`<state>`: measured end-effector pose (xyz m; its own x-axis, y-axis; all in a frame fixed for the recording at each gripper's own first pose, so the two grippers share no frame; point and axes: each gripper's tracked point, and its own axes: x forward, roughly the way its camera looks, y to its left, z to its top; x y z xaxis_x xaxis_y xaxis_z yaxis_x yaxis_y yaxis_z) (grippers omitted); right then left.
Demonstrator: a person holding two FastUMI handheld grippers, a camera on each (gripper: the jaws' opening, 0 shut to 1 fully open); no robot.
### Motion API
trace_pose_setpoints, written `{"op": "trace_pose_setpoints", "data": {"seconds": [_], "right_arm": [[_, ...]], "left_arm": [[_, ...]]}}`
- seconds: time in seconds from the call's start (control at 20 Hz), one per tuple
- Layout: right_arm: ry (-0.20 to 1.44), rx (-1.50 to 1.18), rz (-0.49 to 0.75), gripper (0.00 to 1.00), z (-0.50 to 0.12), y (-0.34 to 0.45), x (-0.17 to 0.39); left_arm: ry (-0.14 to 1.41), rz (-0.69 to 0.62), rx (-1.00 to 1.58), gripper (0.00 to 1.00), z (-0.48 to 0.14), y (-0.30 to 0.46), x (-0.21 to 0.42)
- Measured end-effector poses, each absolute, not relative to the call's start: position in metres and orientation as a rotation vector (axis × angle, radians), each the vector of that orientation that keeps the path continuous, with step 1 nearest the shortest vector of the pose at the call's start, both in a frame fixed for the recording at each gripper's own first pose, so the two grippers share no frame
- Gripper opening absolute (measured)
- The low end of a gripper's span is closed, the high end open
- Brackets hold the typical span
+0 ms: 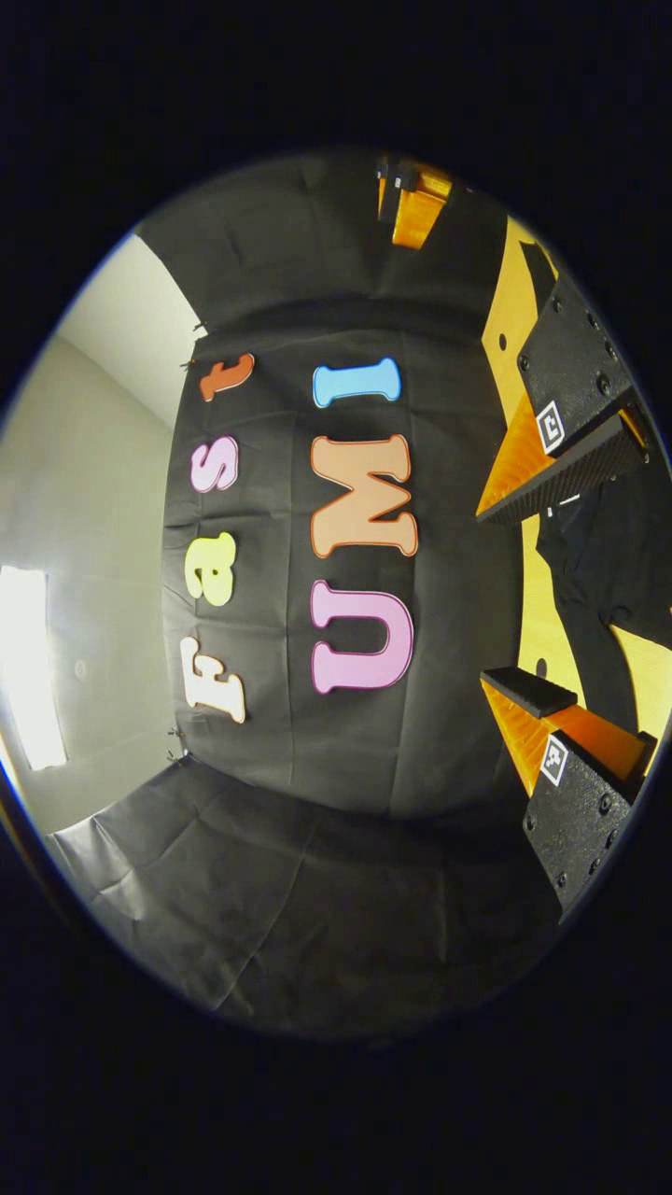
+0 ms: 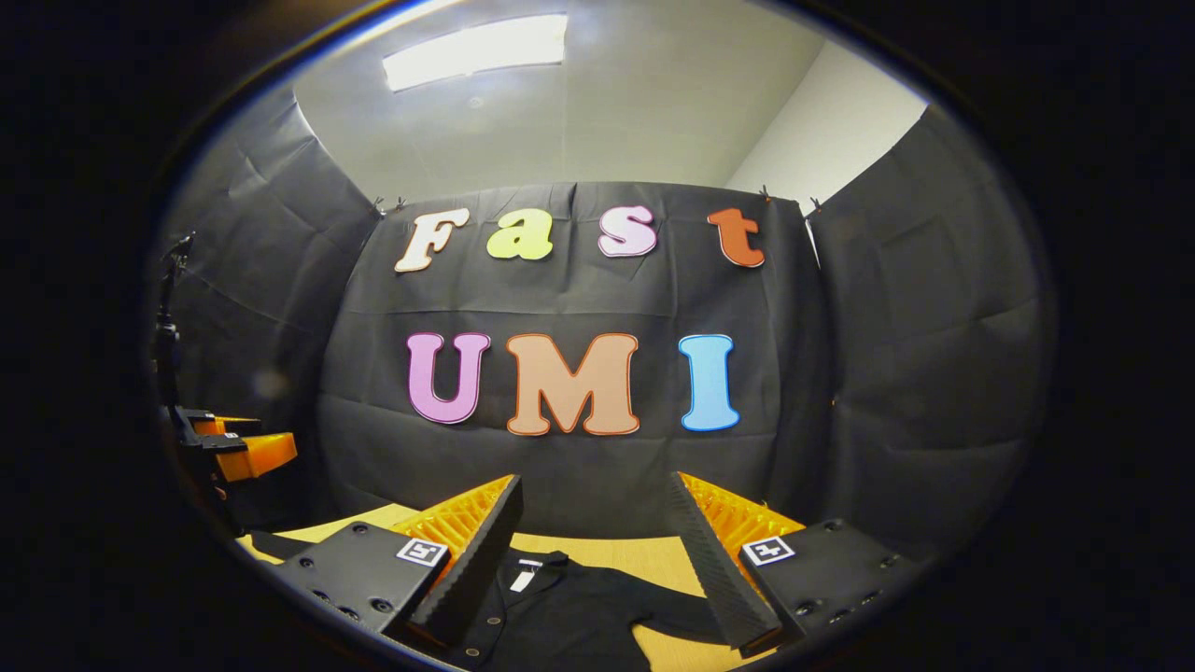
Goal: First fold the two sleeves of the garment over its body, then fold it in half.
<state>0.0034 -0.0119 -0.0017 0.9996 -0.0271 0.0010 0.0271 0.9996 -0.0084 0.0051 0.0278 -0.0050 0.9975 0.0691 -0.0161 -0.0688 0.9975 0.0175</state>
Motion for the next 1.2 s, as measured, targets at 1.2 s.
{"op": "trace_pose_setpoints", "data": {"seconds": [1.2], "right_arm": [[-0.004,-0.022,-0.073,0.98,-0.012,-0.025,0.006]], "left_arm": [[0.046,0.039,0.011,0.95,-0.019,0.024,0.009]]}}
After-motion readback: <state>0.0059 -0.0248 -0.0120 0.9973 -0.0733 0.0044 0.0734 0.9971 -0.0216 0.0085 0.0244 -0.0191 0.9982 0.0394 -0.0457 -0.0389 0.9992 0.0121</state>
